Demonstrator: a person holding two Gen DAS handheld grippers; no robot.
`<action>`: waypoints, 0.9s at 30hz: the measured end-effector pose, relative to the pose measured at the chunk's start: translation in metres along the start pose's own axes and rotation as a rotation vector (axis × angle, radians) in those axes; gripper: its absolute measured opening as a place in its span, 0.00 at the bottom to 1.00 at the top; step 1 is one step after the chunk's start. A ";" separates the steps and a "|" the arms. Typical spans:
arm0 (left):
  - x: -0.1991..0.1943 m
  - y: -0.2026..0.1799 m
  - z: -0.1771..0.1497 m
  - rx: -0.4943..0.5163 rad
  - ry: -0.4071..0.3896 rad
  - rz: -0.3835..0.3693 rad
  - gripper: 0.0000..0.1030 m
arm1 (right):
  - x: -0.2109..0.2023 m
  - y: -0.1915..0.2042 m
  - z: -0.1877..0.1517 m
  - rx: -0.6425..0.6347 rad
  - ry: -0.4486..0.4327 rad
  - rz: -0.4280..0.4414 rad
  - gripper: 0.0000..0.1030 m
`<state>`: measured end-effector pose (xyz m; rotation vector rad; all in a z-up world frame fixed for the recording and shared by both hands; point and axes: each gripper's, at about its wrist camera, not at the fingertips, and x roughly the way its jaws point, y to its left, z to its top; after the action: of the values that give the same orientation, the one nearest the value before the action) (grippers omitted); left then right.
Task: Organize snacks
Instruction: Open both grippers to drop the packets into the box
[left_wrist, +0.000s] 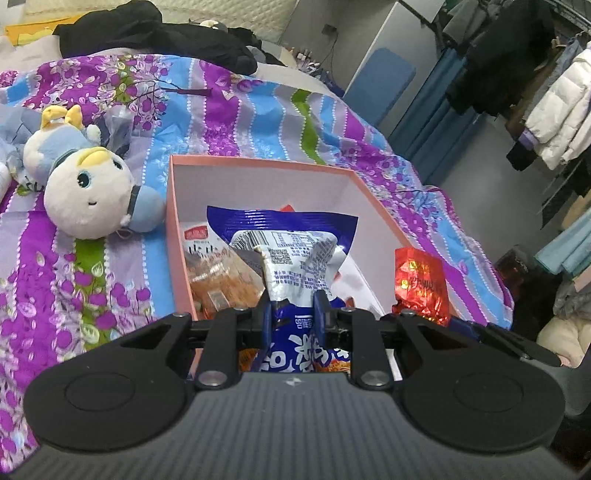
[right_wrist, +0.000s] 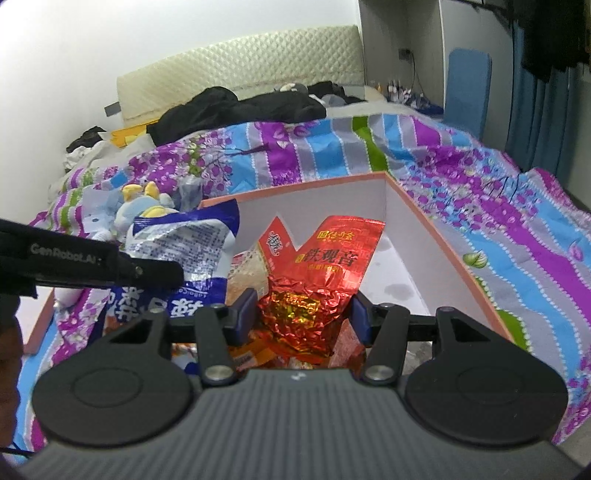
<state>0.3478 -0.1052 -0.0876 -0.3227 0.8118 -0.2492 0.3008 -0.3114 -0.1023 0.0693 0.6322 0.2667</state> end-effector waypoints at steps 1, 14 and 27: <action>0.006 0.002 0.003 0.001 0.004 0.002 0.25 | 0.006 -0.001 0.001 0.002 0.006 0.000 0.54; 0.022 0.019 0.007 0.031 0.008 0.057 0.53 | 0.040 -0.003 0.001 0.047 0.079 -0.005 0.63; -0.086 -0.003 0.007 0.056 -0.107 0.037 0.53 | -0.045 0.025 0.023 0.033 -0.049 0.000 0.64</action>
<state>0.2959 -0.0772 -0.0245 -0.2656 0.7028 -0.2181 0.2734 -0.2988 -0.0543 0.1072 0.5885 0.2535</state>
